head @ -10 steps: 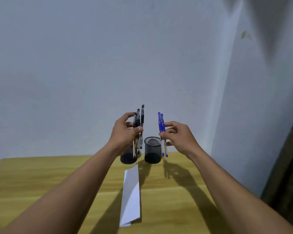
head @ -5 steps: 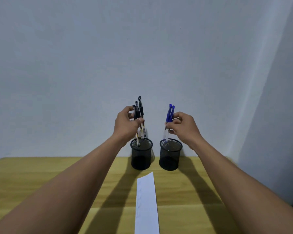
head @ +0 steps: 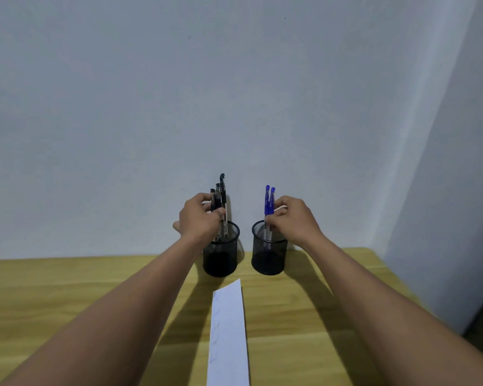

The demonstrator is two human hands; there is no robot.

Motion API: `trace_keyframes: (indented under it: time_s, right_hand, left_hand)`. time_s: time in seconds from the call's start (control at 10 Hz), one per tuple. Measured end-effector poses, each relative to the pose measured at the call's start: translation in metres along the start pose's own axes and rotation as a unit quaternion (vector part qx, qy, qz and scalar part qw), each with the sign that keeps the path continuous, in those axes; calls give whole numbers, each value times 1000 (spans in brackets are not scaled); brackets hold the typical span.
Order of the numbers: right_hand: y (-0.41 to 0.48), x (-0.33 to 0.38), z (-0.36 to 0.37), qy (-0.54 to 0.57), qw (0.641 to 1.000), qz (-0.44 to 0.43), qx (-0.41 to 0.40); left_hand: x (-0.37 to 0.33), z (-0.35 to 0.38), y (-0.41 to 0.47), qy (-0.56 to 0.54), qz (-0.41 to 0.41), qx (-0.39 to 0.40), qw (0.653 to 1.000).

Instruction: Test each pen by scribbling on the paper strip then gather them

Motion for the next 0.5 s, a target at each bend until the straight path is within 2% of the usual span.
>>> trace_keyframes:
  time_s: [0.2, 0.4, 0.5]
  right_hand:
    - [-2, -5, 4, 0, 1000, -6, 8]
    - [-6, 2, -5, -13, 1000, -27, -6]
    - [-16, 17, -18, -7, 999, -41, -23]
  left_hand:
    - [8, -2, -7, 46, -33, -9, 998]
    - [11, -10, -10, 42, -44, -14, 998]
    - [4, -27, -24, 28, -7, -37, 999]
Point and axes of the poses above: each hand's wrist, its own y-axis towards the middle knuckle, its own z-axis out of the palm, x = y × z, the point moved 8 cm from there along y, towards the middle knuckle, and after that the axes turned 5 degrees about -z, right-handed, at the moved point
